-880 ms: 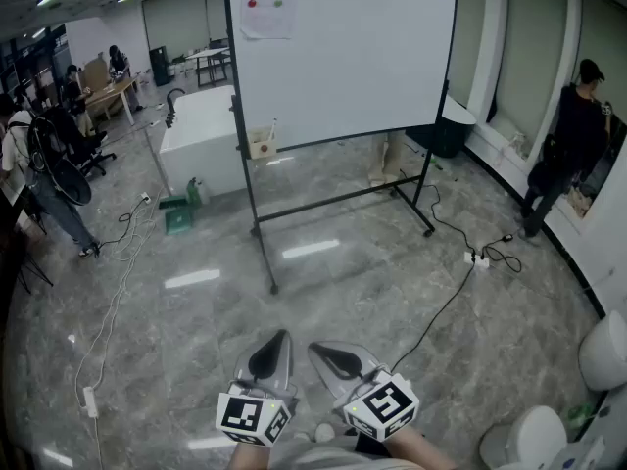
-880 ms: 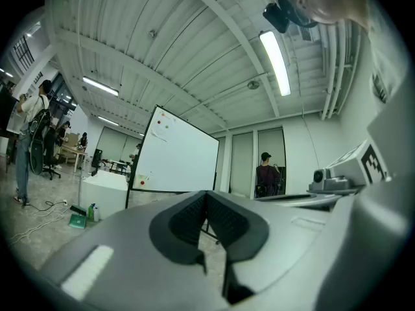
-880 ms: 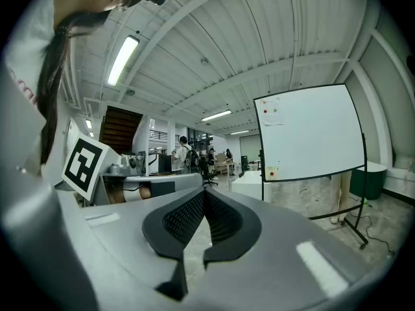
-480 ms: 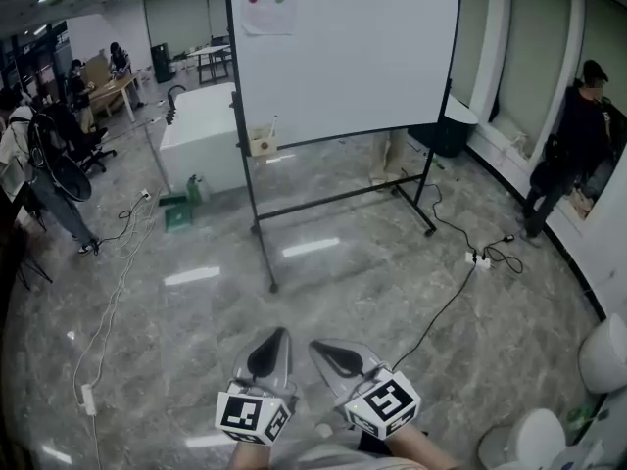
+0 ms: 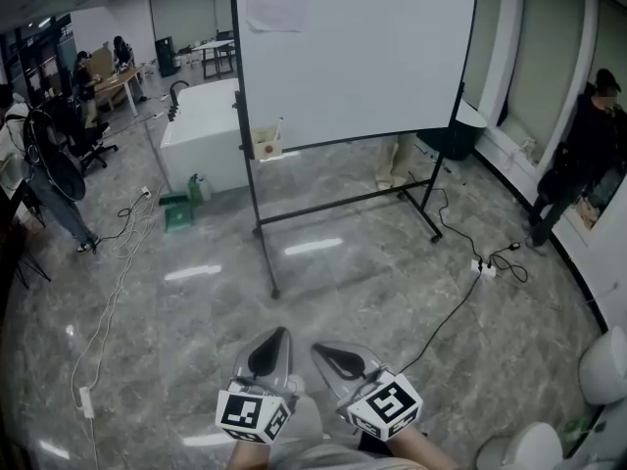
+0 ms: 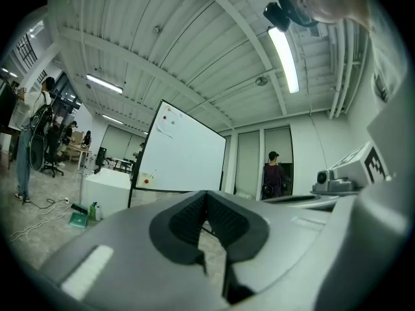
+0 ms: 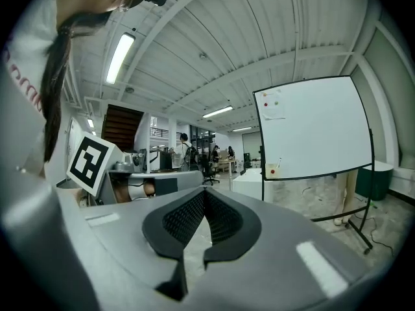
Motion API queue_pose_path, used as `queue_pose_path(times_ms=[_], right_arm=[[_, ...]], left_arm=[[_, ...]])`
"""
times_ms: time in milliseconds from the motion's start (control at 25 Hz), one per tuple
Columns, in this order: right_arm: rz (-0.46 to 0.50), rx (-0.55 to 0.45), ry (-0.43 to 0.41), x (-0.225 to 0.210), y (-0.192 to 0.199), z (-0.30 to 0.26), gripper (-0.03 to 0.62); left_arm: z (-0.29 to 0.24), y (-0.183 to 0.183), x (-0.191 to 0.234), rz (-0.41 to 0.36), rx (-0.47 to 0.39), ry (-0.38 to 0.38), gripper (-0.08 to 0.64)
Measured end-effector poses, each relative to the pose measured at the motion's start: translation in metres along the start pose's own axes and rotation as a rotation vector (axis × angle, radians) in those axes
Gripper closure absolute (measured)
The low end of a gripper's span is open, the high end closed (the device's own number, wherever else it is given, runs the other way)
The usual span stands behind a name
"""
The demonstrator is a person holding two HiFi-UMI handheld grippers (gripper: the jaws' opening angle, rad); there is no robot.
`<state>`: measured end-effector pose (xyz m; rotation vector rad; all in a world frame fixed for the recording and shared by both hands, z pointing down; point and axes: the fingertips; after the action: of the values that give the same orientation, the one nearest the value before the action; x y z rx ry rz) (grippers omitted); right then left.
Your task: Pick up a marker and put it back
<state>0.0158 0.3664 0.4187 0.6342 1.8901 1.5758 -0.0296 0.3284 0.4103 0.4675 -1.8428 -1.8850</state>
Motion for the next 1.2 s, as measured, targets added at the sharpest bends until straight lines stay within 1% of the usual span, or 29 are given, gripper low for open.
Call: queue_pose_path(times_ms=[200,400,600,760,960,1200], right_arm=[[-0.007,-0.014,0.035,-0.036,-0.015,-0.04,0.591],[-0.001,-0.022,0.054,-0.068,-0.034,-0.088,0.591],[0.004,-0.014,0.053,-0.093,-0.05,-0.135,0.591],[0.015,-0.02,0.038,-0.109,-0.058,-0.166,0.591],[0.009,-0.017,0.047,-0.13,-0.063,-0.185,0.591],[-0.03,-0.016,0.077,-0.162,-0.061,-0.197,0.591]], left_arm=[[-0.042,-0.006,0.03,0.011,-0.011,0.03,0.56],[-0.085,-0.019,0.069,-0.003,-0.033,0.052,0.56],[-0.124,-0.029,0.105,-0.013,-0.05,0.065,0.56],[-0.149,-0.025,0.131,-0.011,-0.042,0.059,0.56],[-0.175,-0.022,0.148,-0.004,-0.036,0.064,0.56],[-0.205,-0.015,0.154,-0.008,-0.019,0.081,0.56]])
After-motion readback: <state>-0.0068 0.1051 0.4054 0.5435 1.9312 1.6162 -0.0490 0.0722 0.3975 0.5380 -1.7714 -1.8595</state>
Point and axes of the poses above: the fingertips, and each gripper's own axes: z backward along the fingers, x to its left, y out of its underside, and after that the axes turned 5 degrees about -z, right-handed
